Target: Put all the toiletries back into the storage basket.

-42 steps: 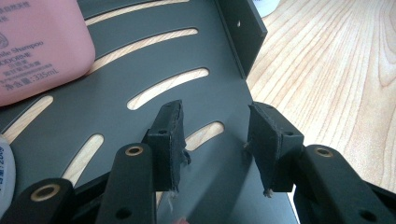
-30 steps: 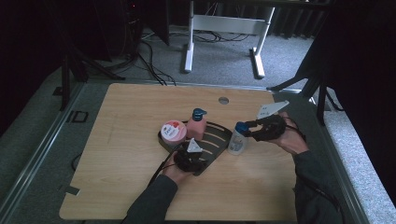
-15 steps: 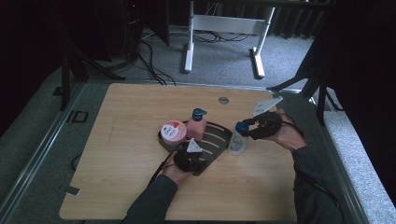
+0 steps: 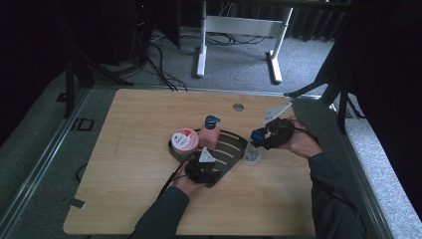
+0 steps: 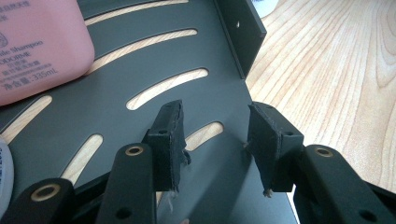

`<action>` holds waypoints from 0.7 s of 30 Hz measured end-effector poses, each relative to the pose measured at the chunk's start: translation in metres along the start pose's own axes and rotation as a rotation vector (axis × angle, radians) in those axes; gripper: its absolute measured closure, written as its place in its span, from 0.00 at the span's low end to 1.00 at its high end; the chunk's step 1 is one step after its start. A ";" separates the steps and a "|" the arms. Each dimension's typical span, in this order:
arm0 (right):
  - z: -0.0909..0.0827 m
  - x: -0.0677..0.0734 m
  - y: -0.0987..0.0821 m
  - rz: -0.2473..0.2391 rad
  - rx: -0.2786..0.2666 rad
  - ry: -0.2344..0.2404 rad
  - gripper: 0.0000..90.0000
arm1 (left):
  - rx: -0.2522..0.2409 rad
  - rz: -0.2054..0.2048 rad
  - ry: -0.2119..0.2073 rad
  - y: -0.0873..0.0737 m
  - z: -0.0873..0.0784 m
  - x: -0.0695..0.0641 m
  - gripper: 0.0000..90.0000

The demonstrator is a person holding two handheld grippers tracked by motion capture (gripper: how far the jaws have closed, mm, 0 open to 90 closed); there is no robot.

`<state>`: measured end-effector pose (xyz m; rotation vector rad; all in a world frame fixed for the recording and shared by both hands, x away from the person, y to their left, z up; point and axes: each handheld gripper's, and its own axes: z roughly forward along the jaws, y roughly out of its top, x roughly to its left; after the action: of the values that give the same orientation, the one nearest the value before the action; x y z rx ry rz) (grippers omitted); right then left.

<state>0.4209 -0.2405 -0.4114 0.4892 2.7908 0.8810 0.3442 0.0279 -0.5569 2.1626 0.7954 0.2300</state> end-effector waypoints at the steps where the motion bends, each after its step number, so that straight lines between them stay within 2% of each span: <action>1: 0.000 0.000 0.000 0.000 0.005 0.003 0.55 | 0.000 -0.001 0.000 0.000 0.000 0.000 0.62; 10: 0.006 -0.002 0.003 0.009 0.050 0.010 0.55 | -0.004 -0.007 -0.009 0.000 0.000 0.001 0.62; 21: 0.011 -0.003 0.007 -0.002 0.097 0.024 0.56 | -0.003 -0.007 -0.009 0.000 0.000 0.001 0.62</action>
<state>0.4288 -0.2305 -0.4159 0.4940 2.8657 0.7585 0.3452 0.0286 -0.5571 2.1565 0.7962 0.2173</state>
